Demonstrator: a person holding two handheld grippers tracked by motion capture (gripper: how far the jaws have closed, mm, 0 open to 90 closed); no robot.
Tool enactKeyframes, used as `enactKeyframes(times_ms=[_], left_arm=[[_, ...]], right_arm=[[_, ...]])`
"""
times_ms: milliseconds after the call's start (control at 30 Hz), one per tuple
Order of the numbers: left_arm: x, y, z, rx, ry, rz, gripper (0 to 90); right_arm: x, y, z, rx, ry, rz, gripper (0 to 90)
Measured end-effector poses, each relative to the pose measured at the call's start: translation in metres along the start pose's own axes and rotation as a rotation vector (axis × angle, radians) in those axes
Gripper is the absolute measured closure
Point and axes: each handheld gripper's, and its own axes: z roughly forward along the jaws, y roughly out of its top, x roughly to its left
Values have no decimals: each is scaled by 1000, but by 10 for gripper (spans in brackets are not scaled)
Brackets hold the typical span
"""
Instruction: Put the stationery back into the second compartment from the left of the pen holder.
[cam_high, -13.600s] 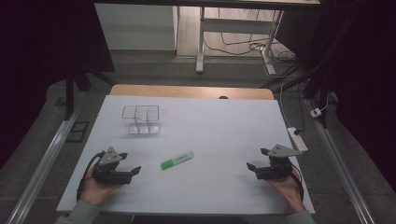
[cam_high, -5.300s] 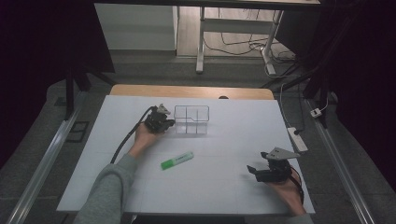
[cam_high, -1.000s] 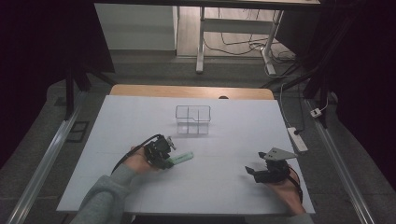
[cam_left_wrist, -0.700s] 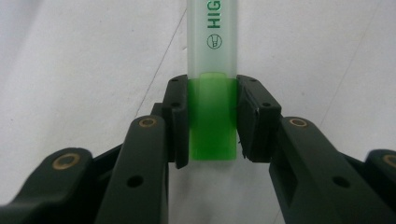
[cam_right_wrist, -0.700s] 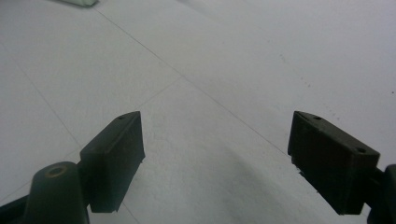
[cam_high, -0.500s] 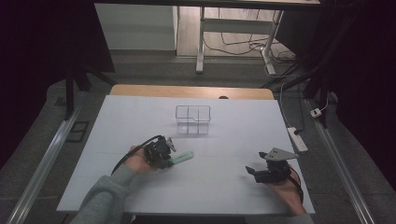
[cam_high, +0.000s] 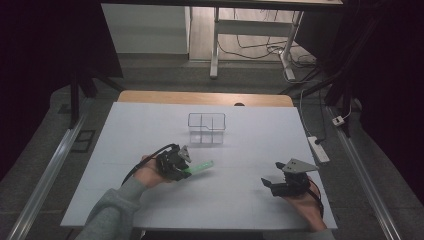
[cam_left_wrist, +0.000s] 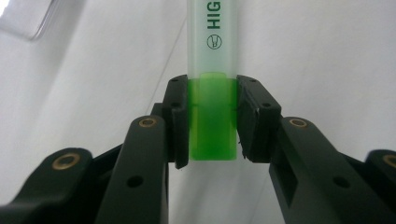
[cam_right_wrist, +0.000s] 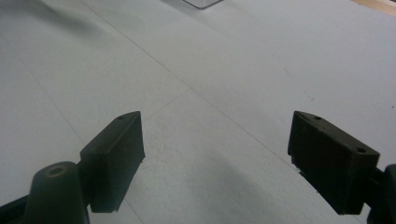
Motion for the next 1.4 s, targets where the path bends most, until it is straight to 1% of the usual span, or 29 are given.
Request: enactKeyframes(times_ms=[100, 200, 333, 500, 533, 567, 600, 700, 800, 900, 967, 1033, 1067, 1200, 1233, 1267, 1333, 1400], left_arm=[[-4, 4, 0, -9, -4, 16, 665], [-8, 7, 0, -20, 5, 35, 664], [-12, 11, 2, -26, 4, 54, 664], [-15, 15, 4, -32, -15, 65, 664], [-16, 15, 4, -35, -17, 66, 665], [-16, 16, 5, -34, -19, 69, 664], [-17, 16, 5, -35, -21, 71, 664], [-17, 17, 7, -36, -23, 77, 664], [-19, 18, 8, -39, -25, 75, 664], [-20, 19, 8, -41, -27, 86, 664], [-21, 20, 9, -43, -28, 85, 664], [-22, 21, 9, -38, -33, 92, 664], [-23, 21, 9, -36, -33, 97, 664], [-27, 24, 9, -35, -38, 111, 664], [-28, 24, 9, -36, -40, 112, 664], [-29, 25, 10, -34, -41, 118, 664], [-30, 26, 11, -25, -42, 131, 664], [-31, 27, 12, -24, -44, 134, 664]], right_arm=[[1, 1, 0, 3, 3, 4, 181], [2, 2, 0, 4, 6, -4, 181], [5, 4, 1, 3, 13, -8, 181], [10, 7, 3, 4, 27, -19, 181], [12, 8, 4, -4, 31, -18, 181], [12, 9, 4, 6, 32, -27, 181], [14, 10, 5, 5, 37, -25, 181], [16, 12, 6, 7, 43, -34, 182], [19, 14, 8, 10, 47, -37, 183], [21, 16, 11, 12, 57, -43, 186], [22, 17, 12, 14, 65, -49, 187], [25, 20, 12, 8, 78, -48, 187], [26, 22, 12, -3, 94, -44, 187], [35, 29, 13, -8, 120, -71, 188], [37, 30, 13, -5, 126, -85, 192], [39, 31, 14, 1, 131, -90, 197], [42, 34, 17, 10, 155, -106, 206], [46, 37, 19, 22, 169, -119, 214]])
